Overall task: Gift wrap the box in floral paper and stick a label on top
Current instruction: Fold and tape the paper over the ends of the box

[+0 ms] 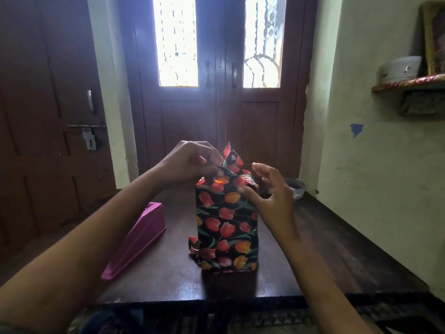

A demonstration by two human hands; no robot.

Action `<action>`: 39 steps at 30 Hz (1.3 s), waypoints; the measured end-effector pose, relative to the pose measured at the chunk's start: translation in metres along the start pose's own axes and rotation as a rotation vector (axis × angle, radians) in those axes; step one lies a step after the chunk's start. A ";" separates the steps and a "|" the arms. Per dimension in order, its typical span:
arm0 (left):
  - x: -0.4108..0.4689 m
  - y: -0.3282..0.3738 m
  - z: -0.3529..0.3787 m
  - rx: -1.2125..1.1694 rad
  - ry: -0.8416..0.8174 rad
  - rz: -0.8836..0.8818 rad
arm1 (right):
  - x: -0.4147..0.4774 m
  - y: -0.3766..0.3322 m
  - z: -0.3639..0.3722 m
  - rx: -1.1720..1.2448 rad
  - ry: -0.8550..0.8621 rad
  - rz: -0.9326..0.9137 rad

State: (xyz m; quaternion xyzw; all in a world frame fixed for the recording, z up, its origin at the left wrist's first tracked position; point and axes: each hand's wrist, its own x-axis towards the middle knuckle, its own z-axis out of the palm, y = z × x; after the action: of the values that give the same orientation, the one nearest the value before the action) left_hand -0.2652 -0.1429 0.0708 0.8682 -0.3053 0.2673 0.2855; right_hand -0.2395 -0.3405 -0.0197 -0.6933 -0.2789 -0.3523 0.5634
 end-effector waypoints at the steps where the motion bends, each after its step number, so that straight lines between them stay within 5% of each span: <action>1: -0.001 -0.001 0.002 0.018 0.021 0.011 | -0.004 0.003 -0.001 -0.043 0.064 -0.007; 13: -0.001 -0.006 0.002 -0.109 0.088 0.014 | 0.004 -0.003 0.007 -0.191 -0.002 -0.172; 18: -0.003 -0.006 0.004 -0.124 0.075 -0.071 | 0.021 -0.013 0.011 -0.150 -0.070 -0.079; 30: 0.000 -0.005 0.010 -0.134 -0.035 -0.604 | 0.036 -0.038 0.010 -0.241 -0.295 0.196; 39: 0.013 -0.002 0.017 -0.098 -0.102 -0.726 | 0.055 -0.032 0.009 -0.345 -0.508 0.405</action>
State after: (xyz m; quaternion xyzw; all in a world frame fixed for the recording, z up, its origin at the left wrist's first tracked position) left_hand -0.2497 -0.1577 0.0661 0.9175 -0.0037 0.0903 0.3874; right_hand -0.2300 -0.3258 0.0421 -0.8847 -0.2035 -0.0923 0.4092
